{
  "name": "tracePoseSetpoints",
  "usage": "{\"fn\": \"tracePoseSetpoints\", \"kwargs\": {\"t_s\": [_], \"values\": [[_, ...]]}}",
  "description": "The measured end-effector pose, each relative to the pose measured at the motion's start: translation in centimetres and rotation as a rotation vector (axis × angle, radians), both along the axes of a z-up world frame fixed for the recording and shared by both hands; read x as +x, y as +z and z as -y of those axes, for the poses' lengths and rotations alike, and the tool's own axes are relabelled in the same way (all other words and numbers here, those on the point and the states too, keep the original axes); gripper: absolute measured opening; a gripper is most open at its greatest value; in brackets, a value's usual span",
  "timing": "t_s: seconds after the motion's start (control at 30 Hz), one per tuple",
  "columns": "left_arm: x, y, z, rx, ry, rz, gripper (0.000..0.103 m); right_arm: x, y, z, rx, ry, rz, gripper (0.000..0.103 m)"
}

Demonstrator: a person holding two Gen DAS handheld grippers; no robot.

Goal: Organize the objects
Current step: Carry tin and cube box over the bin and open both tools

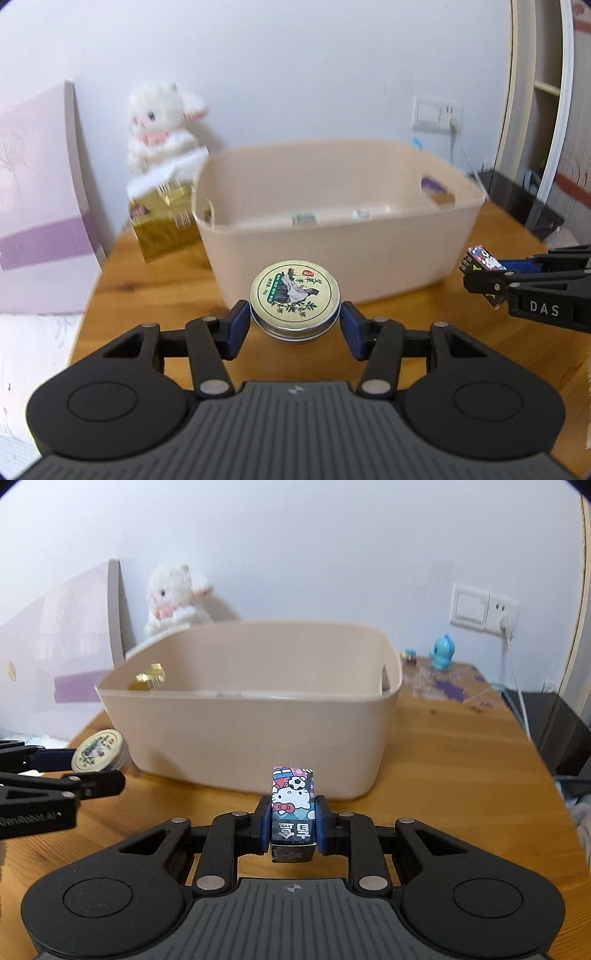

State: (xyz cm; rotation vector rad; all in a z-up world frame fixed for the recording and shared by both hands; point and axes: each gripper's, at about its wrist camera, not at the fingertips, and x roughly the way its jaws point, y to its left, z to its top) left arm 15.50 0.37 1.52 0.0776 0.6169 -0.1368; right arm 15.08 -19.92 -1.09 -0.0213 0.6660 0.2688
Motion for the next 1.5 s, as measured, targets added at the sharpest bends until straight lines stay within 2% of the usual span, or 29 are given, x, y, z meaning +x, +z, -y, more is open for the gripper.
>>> {"fn": "tracePoseSetpoints", "kwargs": {"t_s": [0.13, 0.37, 0.63, 0.73, 0.93, 1.2, 1.23, 1.27, 1.3, 1.37, 1.4, 1.43, 1.5], "values": [[-0.5, 2.7, -0.4, -0.007, 0.014, 0.063, 0.055, -0.4, 2.8, 0.1, 0.010, 0.007, 0.067, 0.021], [1.0, 6.7, -0.5, -0.002, 0.034, 0.134, 0.055, 0.5, 6.3, 0.2, 0.025, -0.007, 0.177, 0.021], [6.4, 7.3, -1.0, -0.013, 0.083, 0.105, 0.055, 4.4, 7.9, -0.3, 0.021, -0.045, 0.219, 0.021], [8.6, 6.5, -0.5, -0.018, 0.087, 0.065, 0.055, 6.4, 7.5, -0.3, 0.036, -0.047, 0.191, 0.021], [12.3, 3.6, 0.4, -0.053, 0.099, -0.052, 0.055, 9.7, 5.2, -1.0, 0.003, -0.065, 0.129, 0.021], [14.4, 0.3, 1.9, 0.010, 0.124, -0.147, 0.055, 13.1, 1.1, -1.7, -0.027, -0.065, -0.035, 0.021], [14.5, 0.1, 2.2, 0.020, 0.129, -0.161, 0.056, 13.2, 0.8, -1.8, -0.032, -0.063, -0.044, 0.022], [14.6, 0.0, 2.4, 0.027, 0.134, -0.172, 0.056, 13.3, 0.5, -1.8, -0.040, -0.065, -0.051, 0.031], [14.5, 0.1, 2.6, 0.028, 0.135, -0.178, 0.056, 13.3, 0.3, -1.8, -0.045, -0.069, -0.055, 0.034], [14.1, 0.3, 2.8, 0.021, 0.134, -0.177, 0.056, 13.0, 0.4, -1.4, -0.034, -0.071, -0.046, 0.050], [13.8, 0.6, 2.8, 0.020, 0.135, -0.167, 0.061, 12.7, 0.8, -1.3, -0.030, -0.076, -0.033, 0.056], [13.5, 1.0, 2.9, 0.022, 0.140, -0.157, 0.073, 12.3, 1.2, -1.1, -0.026, -0.076, -0.016, 0.065], [12.7, 1.9, 2.8, 0.032, 0.160, -0.123, 0.087, 11.5, 2.0, -0.7, -0.024, -0.082, 0.007, 0.072]]}}
